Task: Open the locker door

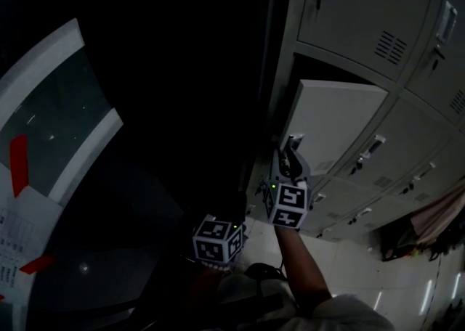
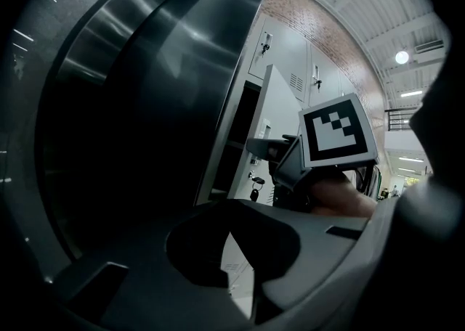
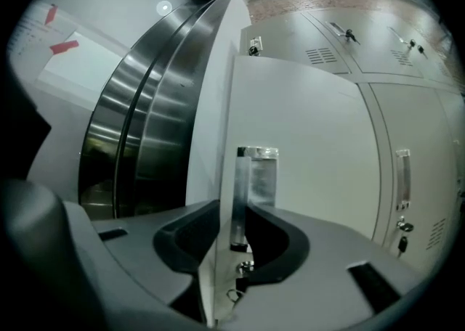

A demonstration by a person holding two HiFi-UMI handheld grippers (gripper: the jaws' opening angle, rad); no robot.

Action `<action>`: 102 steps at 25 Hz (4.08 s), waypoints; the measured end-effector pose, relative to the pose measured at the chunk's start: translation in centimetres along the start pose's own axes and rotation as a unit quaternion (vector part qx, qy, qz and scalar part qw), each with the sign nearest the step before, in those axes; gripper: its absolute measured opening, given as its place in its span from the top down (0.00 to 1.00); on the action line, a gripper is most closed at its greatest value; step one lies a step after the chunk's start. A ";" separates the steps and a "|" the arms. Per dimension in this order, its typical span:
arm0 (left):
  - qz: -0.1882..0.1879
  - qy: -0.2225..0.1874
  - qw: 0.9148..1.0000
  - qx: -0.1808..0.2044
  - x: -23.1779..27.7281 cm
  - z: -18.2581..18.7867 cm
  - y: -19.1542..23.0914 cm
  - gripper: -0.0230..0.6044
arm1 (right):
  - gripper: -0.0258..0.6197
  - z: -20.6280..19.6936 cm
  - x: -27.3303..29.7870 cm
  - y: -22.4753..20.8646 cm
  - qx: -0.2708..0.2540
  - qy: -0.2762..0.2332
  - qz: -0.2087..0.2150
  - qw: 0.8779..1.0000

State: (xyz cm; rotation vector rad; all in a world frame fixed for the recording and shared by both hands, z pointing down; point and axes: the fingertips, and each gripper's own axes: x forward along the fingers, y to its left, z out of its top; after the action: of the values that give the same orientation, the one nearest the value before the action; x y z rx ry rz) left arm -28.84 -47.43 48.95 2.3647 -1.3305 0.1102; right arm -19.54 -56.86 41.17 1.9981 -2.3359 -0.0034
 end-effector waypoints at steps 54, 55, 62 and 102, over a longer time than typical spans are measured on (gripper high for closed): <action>-0.042 0.011 0.999 0.013 -1.7 -7.8 -23.1 0.97 | 0.87 -2.1 -24.2 -15.8 0.013 0.017 0.051 0.998; -0.044 0.011 0.999 0.013 -1.7 -7.8 -23.3 0.97 | 0.87 -2.1 -24.3 -16.4 0.017 0.014 0.047 0.999; -0.049 0.011 0.999 0.016 -1.5 -7.6 -24.0 0.97 | 0.87 -2.8 -25.4 -20.5 0.036 0.018 0.006 0.999; -0.057 0.030 0.997 0.039 -7.8 -7.2 -22.7 0.97 | 0.95 -4.6 -30.6 -8.1 0.080 0.049 0.133 0.987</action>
State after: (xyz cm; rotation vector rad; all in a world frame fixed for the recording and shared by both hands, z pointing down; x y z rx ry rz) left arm -13.22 -28.07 46.08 2.4760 -1.1803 0.2009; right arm -6.59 -27.70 43.89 1.6859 -2.5899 0.2972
